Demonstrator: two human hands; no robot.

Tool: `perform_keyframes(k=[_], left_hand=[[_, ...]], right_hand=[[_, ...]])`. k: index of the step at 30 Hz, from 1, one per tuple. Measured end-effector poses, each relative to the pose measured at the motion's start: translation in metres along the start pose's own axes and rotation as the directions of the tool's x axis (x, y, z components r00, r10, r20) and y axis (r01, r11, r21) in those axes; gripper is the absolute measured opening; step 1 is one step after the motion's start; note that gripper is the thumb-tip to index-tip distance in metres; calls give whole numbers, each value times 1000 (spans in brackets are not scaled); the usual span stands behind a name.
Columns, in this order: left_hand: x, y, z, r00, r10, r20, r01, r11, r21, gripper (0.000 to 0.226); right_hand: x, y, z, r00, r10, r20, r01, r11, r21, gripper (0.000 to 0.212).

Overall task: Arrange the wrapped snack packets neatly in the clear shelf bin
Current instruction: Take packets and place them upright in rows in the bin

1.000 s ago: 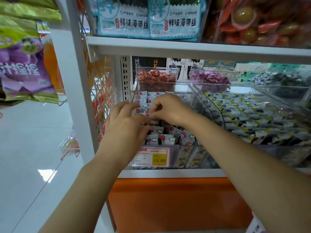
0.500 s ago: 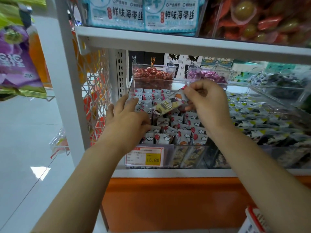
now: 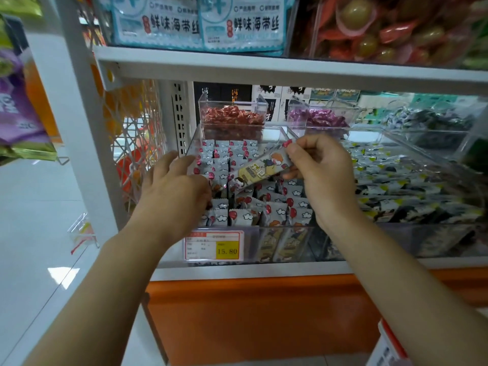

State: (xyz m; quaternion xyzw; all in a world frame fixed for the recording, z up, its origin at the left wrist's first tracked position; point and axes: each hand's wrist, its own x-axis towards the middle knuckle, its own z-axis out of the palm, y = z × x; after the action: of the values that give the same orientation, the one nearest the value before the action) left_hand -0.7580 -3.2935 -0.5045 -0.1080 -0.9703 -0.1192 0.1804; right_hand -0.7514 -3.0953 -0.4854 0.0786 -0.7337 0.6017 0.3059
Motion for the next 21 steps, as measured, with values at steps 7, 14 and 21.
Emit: perform_keyframes(k=[7, 14, 21], left_hand=[[-4, 8, -5, 956, 105, -272, -129, 989, -73, 24], [-16, 37, -12, 990, -134, -37, 42, 543, -839, 17], [-17, 39, -14, 954, -202, 222, 212, -68, -975, 16]], right_hand=[[-3, 1, -6, 986, 168, 0, -163, 955, 248, 12], [-14, -4, -20, 931, 335, 142, -355, 747, 562, 20], [-19, -4, -30, 894, 351, 280, -449, 695, 562, 25]])
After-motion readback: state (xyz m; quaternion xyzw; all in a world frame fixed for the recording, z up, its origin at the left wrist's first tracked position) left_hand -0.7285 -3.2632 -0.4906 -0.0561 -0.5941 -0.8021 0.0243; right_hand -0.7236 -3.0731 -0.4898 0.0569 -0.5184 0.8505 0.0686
